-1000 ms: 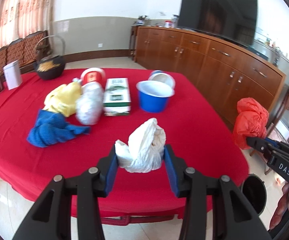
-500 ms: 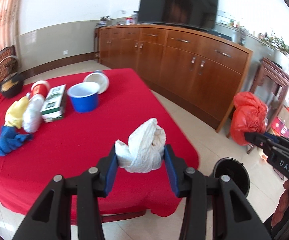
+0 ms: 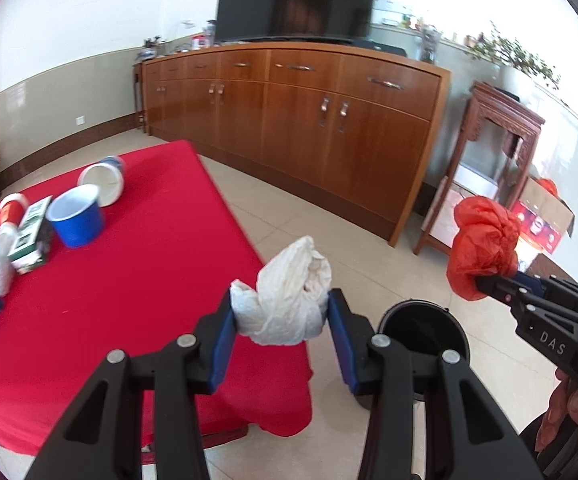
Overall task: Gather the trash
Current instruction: 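Carry the white bag and red bag over the black trash bin with both tools, then open both tools to drop the white and red bags into the bin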
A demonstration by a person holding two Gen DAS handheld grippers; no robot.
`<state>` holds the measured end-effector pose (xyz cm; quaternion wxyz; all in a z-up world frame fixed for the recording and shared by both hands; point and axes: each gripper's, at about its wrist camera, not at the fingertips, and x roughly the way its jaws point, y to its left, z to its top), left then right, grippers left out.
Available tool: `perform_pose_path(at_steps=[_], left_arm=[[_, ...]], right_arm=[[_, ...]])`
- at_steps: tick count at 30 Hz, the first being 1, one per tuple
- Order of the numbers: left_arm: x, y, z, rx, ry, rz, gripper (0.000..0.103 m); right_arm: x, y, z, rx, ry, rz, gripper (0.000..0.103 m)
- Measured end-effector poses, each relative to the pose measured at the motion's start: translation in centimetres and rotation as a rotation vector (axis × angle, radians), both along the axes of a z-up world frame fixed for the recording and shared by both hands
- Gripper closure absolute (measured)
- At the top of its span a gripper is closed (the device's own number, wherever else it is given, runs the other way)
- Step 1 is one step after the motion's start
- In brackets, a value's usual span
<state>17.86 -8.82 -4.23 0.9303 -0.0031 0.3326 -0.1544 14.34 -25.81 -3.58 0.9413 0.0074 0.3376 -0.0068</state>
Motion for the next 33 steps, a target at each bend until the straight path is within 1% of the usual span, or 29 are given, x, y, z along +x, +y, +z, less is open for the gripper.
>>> perform_pose_path(at_steps=[10,12,16,22,27,33], left_arm=[[0.5,-5.7,-1.6,0.012,0.042,-0.119,0.058],[0.6,-6.8,-2.0,0.012,0.058,-0.141,0.058],[0.8,-9.3,-3.2,0.008,0.097,-0.201,0.058],[0.7,-12.7,-5.1,0.019,0.152,-0.282,0.058],[0.7,-15.2,-6.8,0.046,0.201,-0.319,0.058],[1.3,-18.0,-9.2,0.067,0.251,-0.376,0.058]], right_arm=[[-1.1,-5.3,-2.1,-0.007,0.049,-0.096,0.077],[-1.5,-7.0,-2.9,-0.012,0.07,-0.12,0.077],[-1.8,-8.6,-3.7,-0.015,0.089,-0.14,0.077],[-2.3,-12.0,-6.4,-0.012,0.152,-0.173,0.077],[-2.5,-14.4,-8.9,-0.007,0.21,-0.186,0.077],[-2.1,-16.1,-12.0,0.002,0.273,-0.183,0.077]])
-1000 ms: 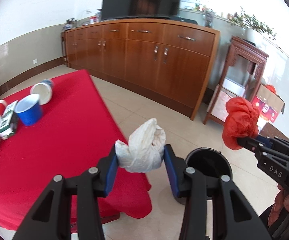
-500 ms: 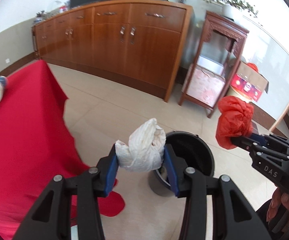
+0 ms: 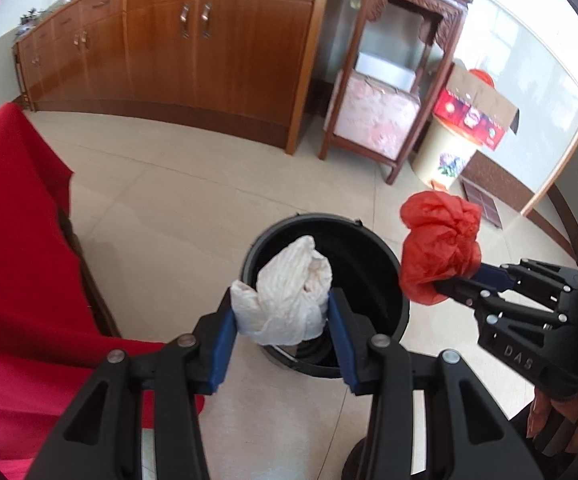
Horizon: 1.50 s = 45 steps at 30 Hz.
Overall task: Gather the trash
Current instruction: 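Open both tools to drop the white and red bags into the bin, then move both tools back over the table toward the blue towel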
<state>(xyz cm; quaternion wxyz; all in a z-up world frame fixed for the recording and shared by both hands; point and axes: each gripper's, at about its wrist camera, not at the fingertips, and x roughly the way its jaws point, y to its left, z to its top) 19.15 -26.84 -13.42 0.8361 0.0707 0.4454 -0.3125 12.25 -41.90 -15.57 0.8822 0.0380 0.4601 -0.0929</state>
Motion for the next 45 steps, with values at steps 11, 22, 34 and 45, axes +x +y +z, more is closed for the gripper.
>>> perform_pose_path(at_steps=[11,22,34,45], left_arm=[[1.6,-3.8,-4.4,0.034,0.071,-0.065,0.055],[2.8,-2.6,-5.1,0.117,0.018,0.027,0.0],[1.7,0.6,-2.3,0.13,-0.027,0.069,0.0],[0.1,3.8,1.6,0.105,-0.1,0.119,0.0]], right_arm=[[1.6,-2.8,-5.7,0.014,0.12,0.04,0.077],[3.8,-5.5,-9.9,-0.007,0.217,0.007,0.008],[2.9,-5.5,-7.5,-0.019,0.159,-0.095,0.0],[1.4,-1.6,-2.2,-0.023,0.066,-0.054,0.0]])
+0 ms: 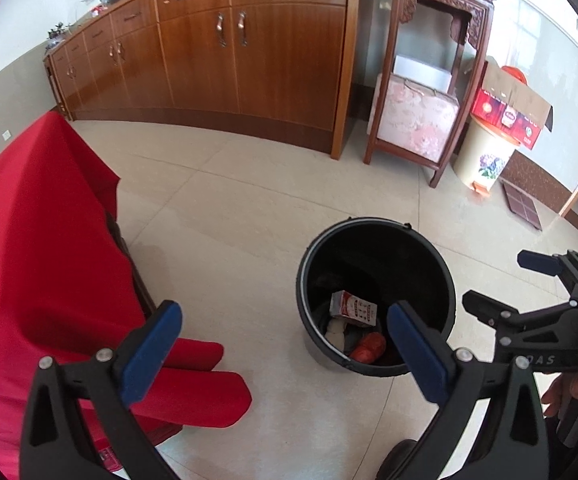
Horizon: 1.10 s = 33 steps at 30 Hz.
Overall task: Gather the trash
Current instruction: 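Move both tools back over the table toward the blue towel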
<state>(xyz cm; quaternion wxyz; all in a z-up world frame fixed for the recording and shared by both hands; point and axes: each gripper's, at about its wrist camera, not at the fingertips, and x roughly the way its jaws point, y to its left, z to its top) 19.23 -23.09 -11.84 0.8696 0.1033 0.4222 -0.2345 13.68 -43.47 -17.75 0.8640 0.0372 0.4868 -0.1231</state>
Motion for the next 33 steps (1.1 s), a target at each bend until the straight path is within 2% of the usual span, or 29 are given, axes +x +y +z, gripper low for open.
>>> perform_pose_path(at_steps=[16,26,33], left_arm=[[-2.0,2.1,3.0,-0.02,-0.069,0.03,0.0],[-2.5,4.3,4.5,-0.026,-0.106,0.062,0.0],[-2.6,7.6,5.8,-0.032,-0.136,0.132,0.0]], right_arm=[[-1.9,4.1,6.1,-0.025,-0.084,0.059,0.0],[-1.8,5.7,7.2,-0.036,-0.102,0.091,0.0],[-0.5,8.7,8.5,-0.034,-0.129,0.147,0.0]])
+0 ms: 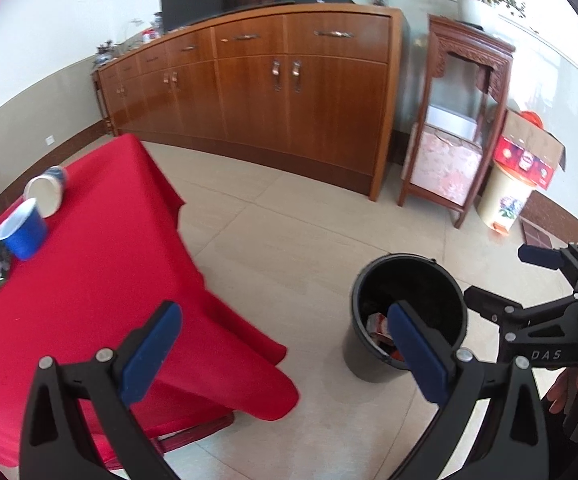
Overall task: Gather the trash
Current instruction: 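Move both tools back over the table toward the blue towel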
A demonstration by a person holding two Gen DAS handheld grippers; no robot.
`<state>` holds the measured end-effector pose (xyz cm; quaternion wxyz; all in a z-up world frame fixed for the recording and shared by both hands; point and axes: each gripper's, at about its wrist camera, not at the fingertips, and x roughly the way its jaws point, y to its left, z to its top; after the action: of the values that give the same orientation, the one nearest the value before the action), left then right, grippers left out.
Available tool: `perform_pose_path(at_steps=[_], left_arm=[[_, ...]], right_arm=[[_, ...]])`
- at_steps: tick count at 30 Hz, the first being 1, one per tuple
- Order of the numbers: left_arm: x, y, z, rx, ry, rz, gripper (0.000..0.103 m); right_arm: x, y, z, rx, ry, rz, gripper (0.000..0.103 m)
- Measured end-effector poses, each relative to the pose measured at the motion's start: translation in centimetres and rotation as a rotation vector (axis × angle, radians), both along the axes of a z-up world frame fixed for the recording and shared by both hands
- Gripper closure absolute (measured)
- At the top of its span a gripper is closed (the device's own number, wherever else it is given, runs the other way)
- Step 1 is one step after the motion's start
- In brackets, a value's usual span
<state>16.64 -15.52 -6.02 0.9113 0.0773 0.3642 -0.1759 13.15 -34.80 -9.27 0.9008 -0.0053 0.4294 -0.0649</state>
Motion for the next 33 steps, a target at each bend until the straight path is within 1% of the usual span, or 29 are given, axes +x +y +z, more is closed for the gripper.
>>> perform_pose_path(at_steps=[7,12,18,22,24,27,29,31,33], left_arm=[[0.1,5.8,1.2,0.004,-0.039,0.125,0.0],[-0.2,10.9,1.4,0.005,-0.053,0.246,0.0],[-1.2,17.9,1.3,-0.002,-0.059,0.407,0.0],[-2.0,22.5,1.0,-0.006,-0.057,0.509,0.0],[-2.4,24.4,0.9,-0.007,-0.056,0.551,0.0],[-3.0,26.7,0.8,0.002,-0.062,0.616,0.0],[-3.1,28.2,0.7,0.004,-0.065,0.652,0.0],[-3.1,29.9,0.5,0.003,-0.07,0.691,0.0],[-3.1,31.9,0.2,-0.016,-0.07,0.733,0.0]], right_arm=[[2.4,5.8,2.0,0.008,-0.06,0.124,0.0],[4.4,11.1,3.1,0.03,-0.107,0.224,0.0],[6.7,17.8,3.5,0.083,-0.135,0.325,0.0],[8.0,22.4,3.2,0.105,-0.142,0.388,0.0],[8.7,24.6,3.0,0.115,-0.125,0.42,0.0],[9.5,27.3,2.9,0.105,-0.095,0.449,0.0],[9.9,28.9,2.7,0.117,-0.082,0.471,0.0],[9.9,29.9,2.9,0.12,-0.089,0.492,0.0],[10.5,32.0,2.9,0.11,-0.094,0.525,0.0]])
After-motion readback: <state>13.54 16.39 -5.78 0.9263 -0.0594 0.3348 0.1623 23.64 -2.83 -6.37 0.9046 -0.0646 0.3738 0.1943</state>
